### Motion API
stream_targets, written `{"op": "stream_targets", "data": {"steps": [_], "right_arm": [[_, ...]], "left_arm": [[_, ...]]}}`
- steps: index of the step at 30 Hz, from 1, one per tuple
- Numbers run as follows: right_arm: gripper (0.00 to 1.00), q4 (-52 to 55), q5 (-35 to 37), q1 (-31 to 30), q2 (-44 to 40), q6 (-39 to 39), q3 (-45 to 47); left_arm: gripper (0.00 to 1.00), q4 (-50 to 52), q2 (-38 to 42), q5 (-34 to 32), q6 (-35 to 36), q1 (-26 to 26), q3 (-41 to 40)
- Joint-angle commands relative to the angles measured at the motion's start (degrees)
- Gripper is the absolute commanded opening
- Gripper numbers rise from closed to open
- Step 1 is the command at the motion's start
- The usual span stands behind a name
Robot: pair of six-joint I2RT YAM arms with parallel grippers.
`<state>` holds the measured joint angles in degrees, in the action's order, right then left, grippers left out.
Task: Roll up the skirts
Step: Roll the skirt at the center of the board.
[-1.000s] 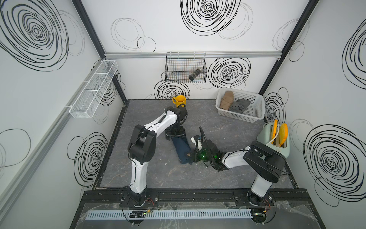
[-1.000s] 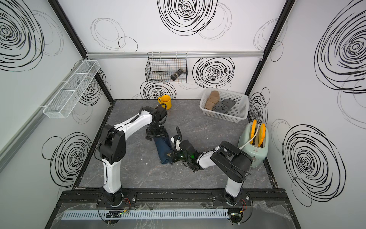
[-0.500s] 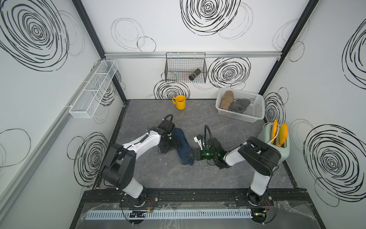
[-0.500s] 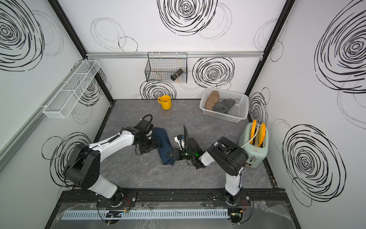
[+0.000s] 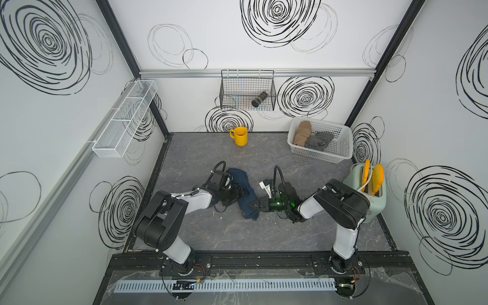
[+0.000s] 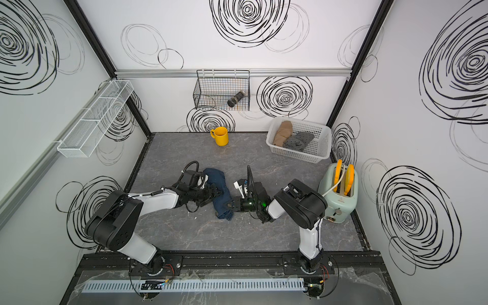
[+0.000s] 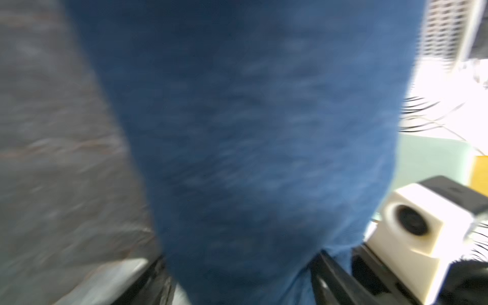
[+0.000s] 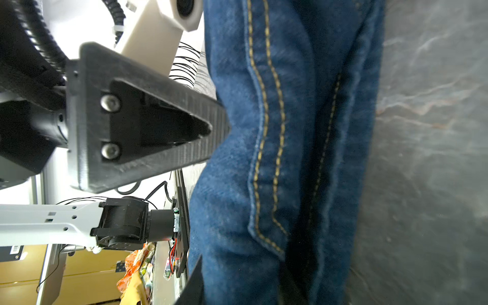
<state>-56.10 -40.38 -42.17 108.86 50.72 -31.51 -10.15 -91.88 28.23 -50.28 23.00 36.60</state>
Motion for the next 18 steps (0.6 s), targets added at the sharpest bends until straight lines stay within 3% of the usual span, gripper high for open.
{"op": "stream_targets", "data": {"steps": [1,3,9,11,12,18], "right_arm": [[0.05,9.81,-5.83,-2.3,3.82,0.15,1.09],[0.06,10.61,-5.6,-2.26,3.74,-0.3,1.01],[0.15,14.86,-4.25,-2.39,2.3,-2.54,0.91],[0.34,17.87,-2.62,-2.48,0.26,-3.86,1.26],[0.42,20.03,-1.89,-2.48,-0.9,-4.47,1.15],[0.81,33.22,2.6,-0.99,-11.94,-9.5,1.28]], "left_arm": [[0.76,-11.48,-3.06,0.73,-3.49,1.0,-2.44],[0.66,-13.49,-3.53,-0.33,-4.72,1.0,-3.5],[0.21,-19.23,-4.41,-2.25,-6.93,-0.68,-8.82],[0.11,-22.94,-4.12,-1.26,-8.33,-1.65,-11.02],[0.0,-22.9,-3.81,-1.44,-8.42,-1.84,-11.23],[0.0,-22.65,-2.09,-2.16,-7.09,-1.82,-11.7]]}}
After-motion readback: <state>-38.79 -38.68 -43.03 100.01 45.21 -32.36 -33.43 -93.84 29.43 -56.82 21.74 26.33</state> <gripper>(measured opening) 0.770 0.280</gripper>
